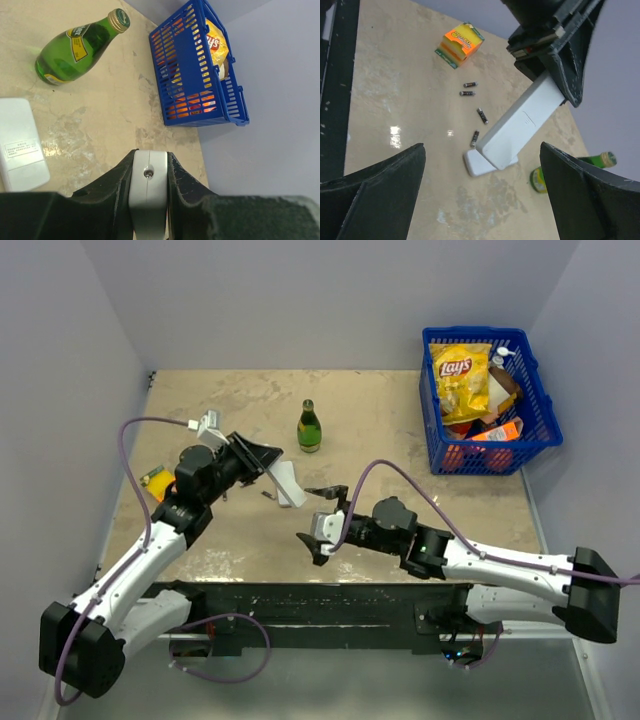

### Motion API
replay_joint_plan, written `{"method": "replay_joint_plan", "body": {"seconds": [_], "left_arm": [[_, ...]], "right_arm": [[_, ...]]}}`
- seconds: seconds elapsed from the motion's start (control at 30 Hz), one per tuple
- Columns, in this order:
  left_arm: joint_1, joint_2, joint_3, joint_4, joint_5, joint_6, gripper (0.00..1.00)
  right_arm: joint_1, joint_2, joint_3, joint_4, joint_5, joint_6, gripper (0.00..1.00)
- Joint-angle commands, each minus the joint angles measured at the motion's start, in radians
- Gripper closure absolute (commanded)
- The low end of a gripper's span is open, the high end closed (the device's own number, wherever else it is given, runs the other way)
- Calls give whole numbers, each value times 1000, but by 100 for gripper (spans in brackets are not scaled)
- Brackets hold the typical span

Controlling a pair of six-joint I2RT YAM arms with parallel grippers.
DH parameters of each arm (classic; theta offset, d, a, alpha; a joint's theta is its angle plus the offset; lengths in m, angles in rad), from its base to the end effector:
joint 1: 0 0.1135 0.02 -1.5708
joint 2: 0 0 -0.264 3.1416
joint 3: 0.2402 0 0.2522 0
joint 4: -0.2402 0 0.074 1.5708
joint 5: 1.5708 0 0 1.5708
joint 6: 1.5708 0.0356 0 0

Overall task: Load the batteries into the remote control
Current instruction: Remove the battery cover from the remote control.

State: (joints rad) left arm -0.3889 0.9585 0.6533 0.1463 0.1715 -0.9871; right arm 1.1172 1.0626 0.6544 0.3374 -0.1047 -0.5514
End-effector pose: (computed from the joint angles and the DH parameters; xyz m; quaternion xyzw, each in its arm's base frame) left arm 0.2083 -0.0919 0.2959 -0.1703 0.7409 -0.4608 0.4579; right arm 0.1059 0.2257 0.2942 -0.5653 0.4644 0.2268 0.6430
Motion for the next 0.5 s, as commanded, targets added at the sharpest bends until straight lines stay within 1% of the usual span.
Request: {"method": "replay_joint_plan", "body": {"seconds": [0.0, 0.1, 0.23, 0.27, 0.37, 0.47], "left_arm": [[-4, -6, 92, -62, 46, 13, 100], [-4, -17, 100, -82, 37, 1, 100], [-4, -37, 82, -80, 28, -68, 100], [-4, -41, 75, -79, 26, -82, 100], [-4, -52, 72, -85, 31, -123, 100], [-4, -69, 63, -80, 33, -160, 100]], "right_arm": [[46, 46, -1, 100, 57, -272, 2], [73, 83, -9, 187, 127, -318, 2], [107, 145, -10, 259, 213, -384, 2], [113, 155, -19, 332, 259, -393, 2], [116, 191, -42, 409, 290, -429, 2], [119, 217, -38, 423, 293, -441, 2]]}}
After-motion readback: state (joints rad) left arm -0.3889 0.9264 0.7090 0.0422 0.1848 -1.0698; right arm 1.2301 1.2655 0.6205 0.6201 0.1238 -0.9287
